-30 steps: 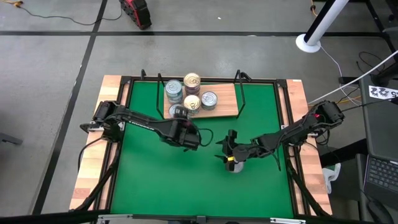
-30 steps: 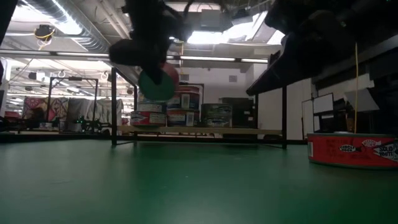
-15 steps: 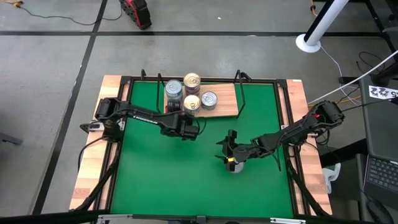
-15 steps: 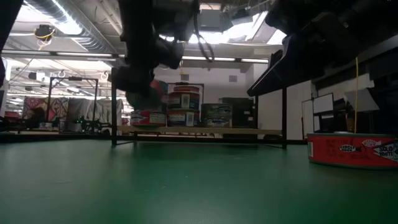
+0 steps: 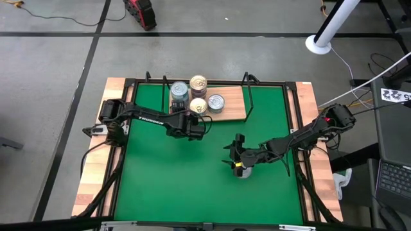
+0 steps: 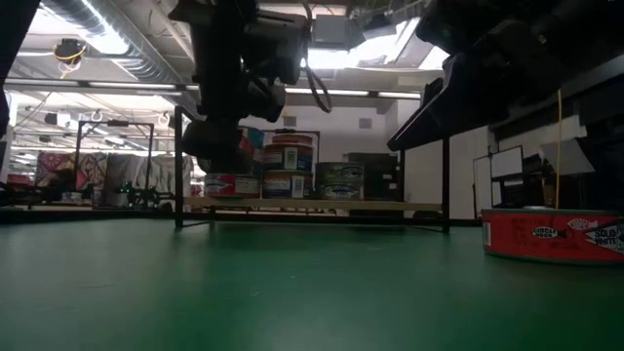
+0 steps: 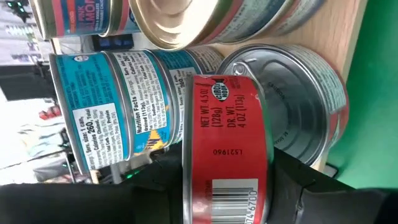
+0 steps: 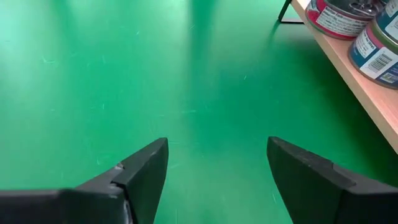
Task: Stack canned seafood by type on shelf
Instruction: Stack the red tuna can on top of the red tuna can on the shelf
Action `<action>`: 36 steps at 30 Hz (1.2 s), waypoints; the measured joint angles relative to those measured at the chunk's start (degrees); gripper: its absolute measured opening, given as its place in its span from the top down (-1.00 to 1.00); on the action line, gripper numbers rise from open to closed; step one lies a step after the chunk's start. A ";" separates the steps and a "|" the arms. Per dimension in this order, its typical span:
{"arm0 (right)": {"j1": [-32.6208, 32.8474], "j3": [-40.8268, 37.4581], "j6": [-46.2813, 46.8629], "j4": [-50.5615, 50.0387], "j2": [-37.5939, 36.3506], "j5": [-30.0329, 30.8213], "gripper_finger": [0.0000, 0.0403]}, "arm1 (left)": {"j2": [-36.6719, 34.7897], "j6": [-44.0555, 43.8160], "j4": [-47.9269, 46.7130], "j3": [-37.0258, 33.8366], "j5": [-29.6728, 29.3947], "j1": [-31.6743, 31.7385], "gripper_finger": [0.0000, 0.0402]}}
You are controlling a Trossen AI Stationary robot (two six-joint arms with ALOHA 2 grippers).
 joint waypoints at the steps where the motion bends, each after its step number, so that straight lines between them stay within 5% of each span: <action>1: 0.00 0.00 0.00 0.02 0.00 0.00 -0.36 | 0.01 0.37 -0.11 -0.10 0.02 0.00 0.25; 12: 0.00 0.00 -0.02 0.02 0.00 0.00 -0.36 | 0.02 0.77 1.19 -0.11 1.11 -0.02 0.17; 24: 0.00 0.00 -0.02 0.02 0.00 0.00 -0.36 | 0.11 2.78 0.98 -0.11 1.65 -0.13 -0.29; 36: 0.00 0.00 -0.02 0.00 0.02 -0.07 -0.36 | 0.11 12.39 0.99 -0.11 1.40 -0.50 -0.32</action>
